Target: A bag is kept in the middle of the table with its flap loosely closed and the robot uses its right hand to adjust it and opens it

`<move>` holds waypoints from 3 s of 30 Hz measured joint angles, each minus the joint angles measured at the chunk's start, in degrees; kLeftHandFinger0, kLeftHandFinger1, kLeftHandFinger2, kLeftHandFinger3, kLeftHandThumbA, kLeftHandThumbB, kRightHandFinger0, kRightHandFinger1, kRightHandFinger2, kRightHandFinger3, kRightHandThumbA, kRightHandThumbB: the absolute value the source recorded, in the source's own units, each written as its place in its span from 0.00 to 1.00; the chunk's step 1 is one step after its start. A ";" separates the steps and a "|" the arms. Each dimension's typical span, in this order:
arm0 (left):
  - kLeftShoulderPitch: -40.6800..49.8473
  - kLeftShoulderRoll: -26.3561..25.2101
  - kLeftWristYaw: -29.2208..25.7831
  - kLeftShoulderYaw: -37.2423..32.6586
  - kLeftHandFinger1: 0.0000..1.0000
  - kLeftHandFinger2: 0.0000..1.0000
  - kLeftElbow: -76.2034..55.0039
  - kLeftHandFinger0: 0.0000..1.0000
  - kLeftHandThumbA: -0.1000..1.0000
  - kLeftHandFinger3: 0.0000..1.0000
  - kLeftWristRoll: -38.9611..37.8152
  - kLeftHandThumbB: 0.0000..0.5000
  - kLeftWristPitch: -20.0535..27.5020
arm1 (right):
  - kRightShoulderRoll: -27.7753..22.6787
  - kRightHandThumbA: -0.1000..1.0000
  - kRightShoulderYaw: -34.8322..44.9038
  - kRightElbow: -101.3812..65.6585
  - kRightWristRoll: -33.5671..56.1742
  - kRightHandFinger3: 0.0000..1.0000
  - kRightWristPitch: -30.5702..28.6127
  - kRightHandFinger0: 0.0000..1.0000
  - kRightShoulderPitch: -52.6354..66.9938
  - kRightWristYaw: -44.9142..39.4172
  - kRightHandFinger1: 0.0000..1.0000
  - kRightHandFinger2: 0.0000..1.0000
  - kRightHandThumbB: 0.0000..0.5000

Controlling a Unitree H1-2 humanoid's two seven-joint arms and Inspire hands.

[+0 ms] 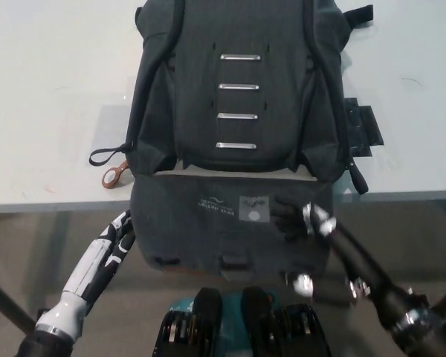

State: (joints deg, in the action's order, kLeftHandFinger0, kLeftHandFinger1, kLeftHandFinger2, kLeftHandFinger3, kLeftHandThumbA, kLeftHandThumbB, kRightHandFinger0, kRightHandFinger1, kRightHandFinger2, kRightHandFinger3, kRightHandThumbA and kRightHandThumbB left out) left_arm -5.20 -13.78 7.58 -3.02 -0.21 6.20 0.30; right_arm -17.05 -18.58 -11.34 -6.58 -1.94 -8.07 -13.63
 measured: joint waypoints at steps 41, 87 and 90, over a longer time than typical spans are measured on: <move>-2.12 -0.62 1.21 0.02 1.00 1.00 -0.72 1.00 0.96 1.00 0.00 0.00 -0.24 | -2.89 1.00 16.15 11.65 1.69 1.00 8.03 1.00 2.74 -7.30 1.00 1.00 0.50; 15.54 0.82 1.03 2.44 1.00 1.00 -12.95 1.00 1.00 1.00 -0.18 0.10 3.65 | 12.83 1.00 20.31 7.75 12.44 1.00 -19.85 1.00 15.19 -4.30 1.00 1.00 0.53; 15.39 0.98 1.03 2.48 1.00 1.00 -12.88 1.00 0.99 1.00 -0.15 0.10 3.74 | 12.57 1.00 20.19 7.79 12.16 1.00 -20.03 1.00 14.94 -4.24 1.00 1.00 0.54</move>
State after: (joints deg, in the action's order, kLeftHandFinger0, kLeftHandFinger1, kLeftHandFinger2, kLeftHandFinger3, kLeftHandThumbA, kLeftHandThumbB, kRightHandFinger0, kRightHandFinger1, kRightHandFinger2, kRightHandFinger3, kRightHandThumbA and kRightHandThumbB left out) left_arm 10.19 -12.79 8.62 -0.53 -13.09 6.05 4.04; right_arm -4.49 1.60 -3.55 5.58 -21.98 6.87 -17.87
